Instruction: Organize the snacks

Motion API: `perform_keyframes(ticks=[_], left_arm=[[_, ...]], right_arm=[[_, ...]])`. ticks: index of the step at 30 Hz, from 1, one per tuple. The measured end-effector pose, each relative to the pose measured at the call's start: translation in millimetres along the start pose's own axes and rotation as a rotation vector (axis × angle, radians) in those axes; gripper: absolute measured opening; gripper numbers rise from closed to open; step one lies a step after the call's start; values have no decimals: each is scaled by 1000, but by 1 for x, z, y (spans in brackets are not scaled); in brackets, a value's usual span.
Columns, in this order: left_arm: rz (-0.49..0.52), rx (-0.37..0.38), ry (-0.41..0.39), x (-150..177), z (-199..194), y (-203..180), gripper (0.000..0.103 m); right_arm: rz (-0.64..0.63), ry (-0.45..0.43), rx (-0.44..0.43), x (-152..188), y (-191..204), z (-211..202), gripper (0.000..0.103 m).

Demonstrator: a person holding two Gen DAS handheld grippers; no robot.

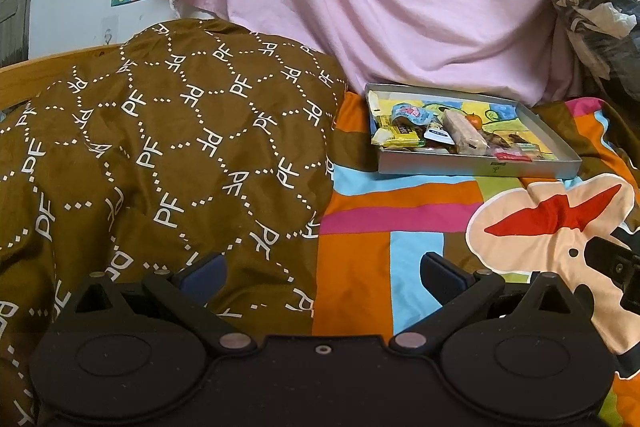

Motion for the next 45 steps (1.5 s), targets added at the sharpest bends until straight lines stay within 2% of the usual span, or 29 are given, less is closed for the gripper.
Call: perform_keyframes(ticks=[45], left_arm=[[3,-1,8,2,1,-1,102]], right_arm=[[6,4,5,3,-1,0,103]])
Point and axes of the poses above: each gripper's, at about its wrist camera, not at the fingertips, and z roughly the way its jaws point, y to its left, x to its underside, the point moved 6 cm from there along z, roughly the way its jaws point, and after that the axes turned 3 degrees about y, right-handed, at the moved point
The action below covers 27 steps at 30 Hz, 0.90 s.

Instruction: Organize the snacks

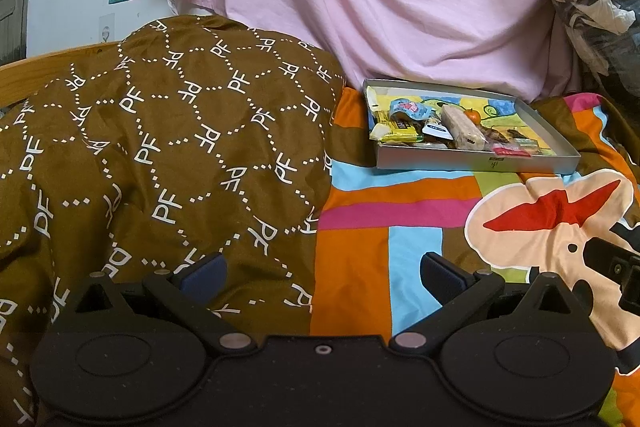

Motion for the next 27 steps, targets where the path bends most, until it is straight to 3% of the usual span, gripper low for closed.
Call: perform_keyframes(ticks=[8,27], left_arm=[[46,-43,7,-2,-2,-4,102],[93,-22,-1,-2,-6,-11,102]], right_arm=[[-2,4,2,2,1,1,103],[-3,9,3,3,1,1,103]])
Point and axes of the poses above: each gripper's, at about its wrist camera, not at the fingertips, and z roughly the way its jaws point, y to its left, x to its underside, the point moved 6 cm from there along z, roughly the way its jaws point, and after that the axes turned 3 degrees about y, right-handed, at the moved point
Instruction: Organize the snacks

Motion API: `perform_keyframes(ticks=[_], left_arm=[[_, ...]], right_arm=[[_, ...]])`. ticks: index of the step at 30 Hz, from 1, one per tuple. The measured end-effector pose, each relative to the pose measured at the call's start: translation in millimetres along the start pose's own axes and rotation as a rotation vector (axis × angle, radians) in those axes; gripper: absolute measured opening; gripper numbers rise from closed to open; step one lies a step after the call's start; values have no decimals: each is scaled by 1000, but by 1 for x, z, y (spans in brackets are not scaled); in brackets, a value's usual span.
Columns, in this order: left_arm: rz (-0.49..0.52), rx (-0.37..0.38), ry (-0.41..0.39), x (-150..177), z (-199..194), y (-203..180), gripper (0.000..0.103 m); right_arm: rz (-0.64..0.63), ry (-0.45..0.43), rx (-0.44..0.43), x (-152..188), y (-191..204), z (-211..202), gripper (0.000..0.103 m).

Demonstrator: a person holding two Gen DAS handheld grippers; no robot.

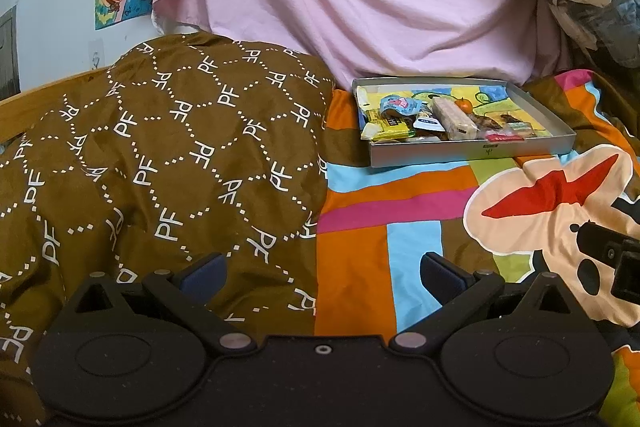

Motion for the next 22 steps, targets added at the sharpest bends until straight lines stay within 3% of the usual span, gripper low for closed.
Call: perform_keyframes(ticks=[22], left_arm=[[22,10,1,1,-1,-5,102]], right_arm=[[1,3,1,1,1,0,103]])
Point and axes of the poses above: each gripper's, at about its wrist camera, not at the fingertips, and z roughly the way its jaws point, y to its left, x to its underside, the point moved 6 cm from there along z, roughly the way its jaws point, and after that the axes turned 3 degrees about y, right-handed, at the moved point
